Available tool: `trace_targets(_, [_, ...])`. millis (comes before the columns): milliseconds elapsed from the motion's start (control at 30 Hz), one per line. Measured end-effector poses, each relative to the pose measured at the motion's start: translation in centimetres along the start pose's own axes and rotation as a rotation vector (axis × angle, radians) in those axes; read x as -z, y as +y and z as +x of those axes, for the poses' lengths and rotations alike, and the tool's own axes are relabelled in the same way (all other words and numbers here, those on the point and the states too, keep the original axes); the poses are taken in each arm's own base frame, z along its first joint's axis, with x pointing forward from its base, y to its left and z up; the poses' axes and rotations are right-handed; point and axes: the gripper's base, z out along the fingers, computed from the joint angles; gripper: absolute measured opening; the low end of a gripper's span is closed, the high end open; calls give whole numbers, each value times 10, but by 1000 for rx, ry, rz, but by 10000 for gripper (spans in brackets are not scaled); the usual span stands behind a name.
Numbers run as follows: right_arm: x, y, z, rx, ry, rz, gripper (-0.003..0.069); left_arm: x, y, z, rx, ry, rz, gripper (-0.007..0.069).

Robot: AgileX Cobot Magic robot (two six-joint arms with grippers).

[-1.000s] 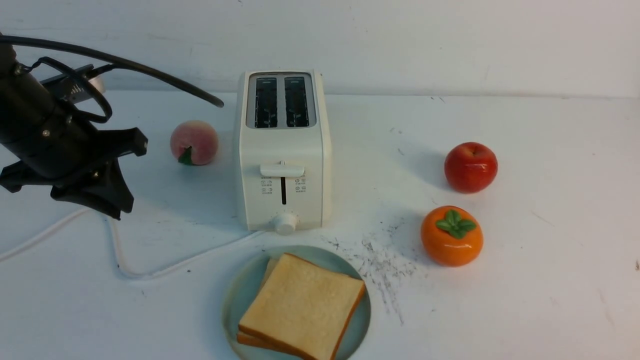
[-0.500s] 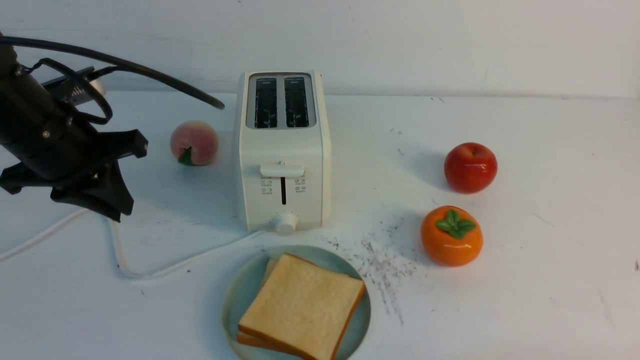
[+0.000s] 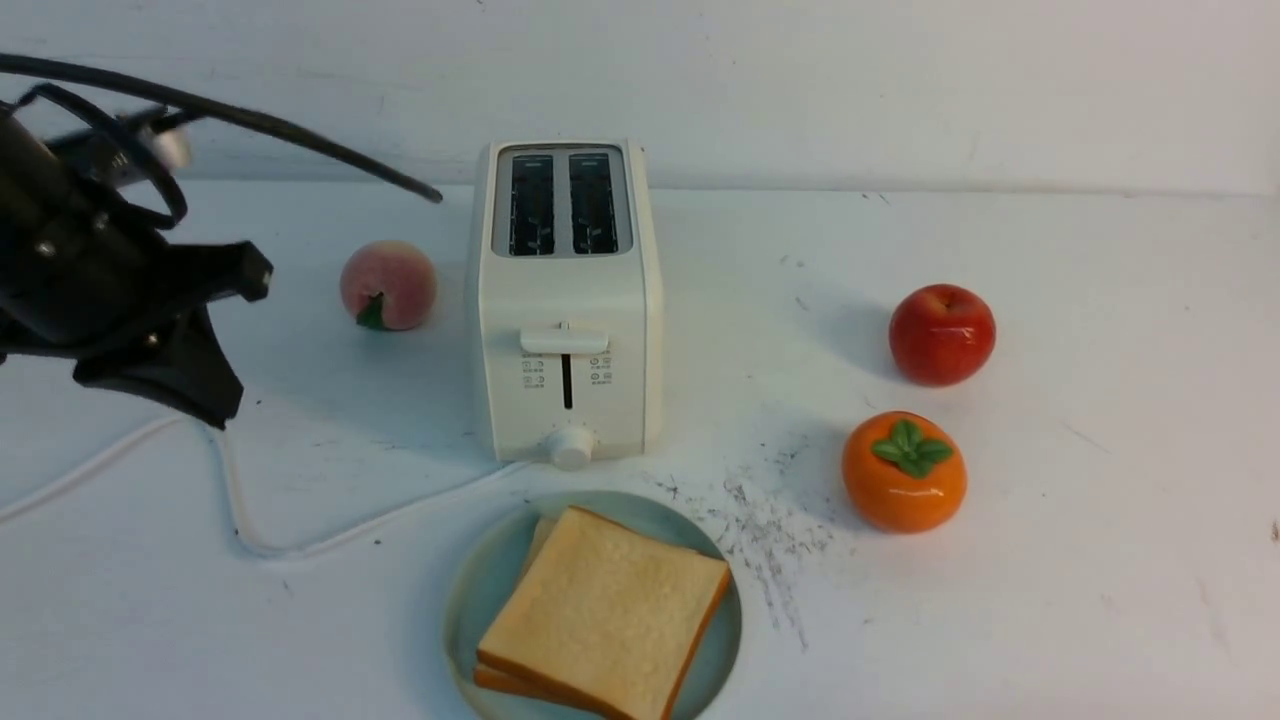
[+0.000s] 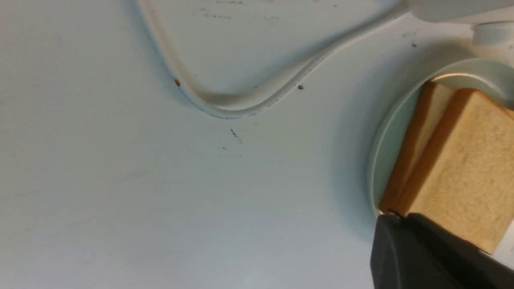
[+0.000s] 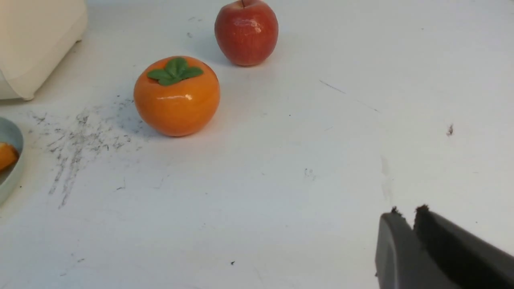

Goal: Take toasted bread from bread machine on white table place on plate.

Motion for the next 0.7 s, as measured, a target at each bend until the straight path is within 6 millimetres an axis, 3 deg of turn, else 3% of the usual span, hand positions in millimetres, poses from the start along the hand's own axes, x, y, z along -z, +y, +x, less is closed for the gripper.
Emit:
trace_targets(133, [0, 0, 0, -1, 0, 0, 78, 52, -16, 23, -51, -136, 23, -14])
trace_targets(267, [0, 0, 0, -3, 0, -1, 85, 116, -32, 68, -124, -321, 39, -14])
trace_targets(300, [0, 0, 0, -3, 0, 0, 85, 118, -33, 70, -127, -331, 41, -14])
trace_targets(400, [0, 0, 1, -3, 8, 0, 90, 163, -42, 119, -185, -490, 48, -14])
trace_targets(500, [0, 0, 1, -13, 18, 0, 94, 179, -44, 153, -207, -565, 60, -14])
trace_targets(567, [0, 0, 2, -61, 35, -3, 97, 183, -43, 193, -214, -620, 100, -14])
trace_targets(633, [1, 1, 3, -114, 49, -6, 97, 177, -41, 222, -205, -654, 152, -14])
trace_targets(700, [1, 1, 3, -163, 60, -7, 98, 159, -35, 250, -190, -690, 211, -14])
